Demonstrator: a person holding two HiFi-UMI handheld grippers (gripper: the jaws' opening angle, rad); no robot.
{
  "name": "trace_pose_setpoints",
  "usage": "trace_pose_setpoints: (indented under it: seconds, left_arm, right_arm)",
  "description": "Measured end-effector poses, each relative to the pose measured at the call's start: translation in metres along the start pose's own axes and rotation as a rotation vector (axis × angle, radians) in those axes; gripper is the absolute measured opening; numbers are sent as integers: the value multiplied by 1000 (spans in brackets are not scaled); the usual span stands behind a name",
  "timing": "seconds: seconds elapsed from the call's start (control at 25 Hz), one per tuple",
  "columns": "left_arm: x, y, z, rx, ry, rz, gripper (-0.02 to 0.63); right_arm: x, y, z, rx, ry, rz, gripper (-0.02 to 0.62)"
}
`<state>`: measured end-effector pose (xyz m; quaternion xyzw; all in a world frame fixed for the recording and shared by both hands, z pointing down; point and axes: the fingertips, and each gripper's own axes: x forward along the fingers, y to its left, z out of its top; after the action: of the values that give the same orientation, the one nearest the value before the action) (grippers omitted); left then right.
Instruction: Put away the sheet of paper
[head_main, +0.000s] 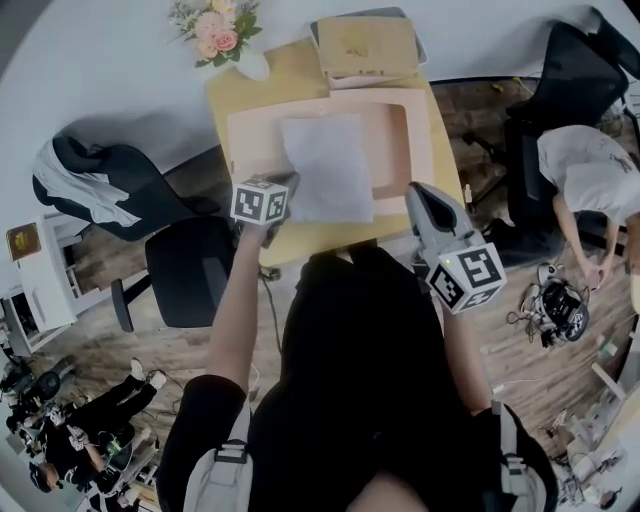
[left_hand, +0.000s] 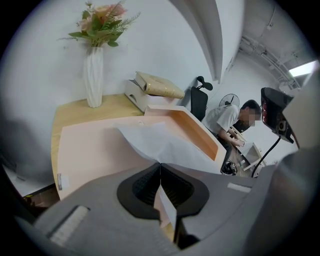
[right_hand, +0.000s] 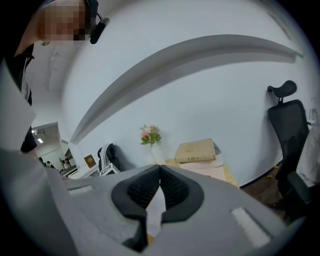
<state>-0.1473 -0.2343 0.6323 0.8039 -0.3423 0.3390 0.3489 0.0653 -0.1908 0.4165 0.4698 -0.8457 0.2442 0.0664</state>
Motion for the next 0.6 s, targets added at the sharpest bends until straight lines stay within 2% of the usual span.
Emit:
trace_pose_setpoints:
  seconds: [0.16, 0.6]
  left_arm:
    - [8, 9, 8, -20, -6, 28, 12]
    - [35, 27, 15, -79, 0, 56, 12]
  right_arm:
    - [5, -10, 1, -7, 21, 24, 3]
    - [18, -22, 6, 13, 38, 7, 3]
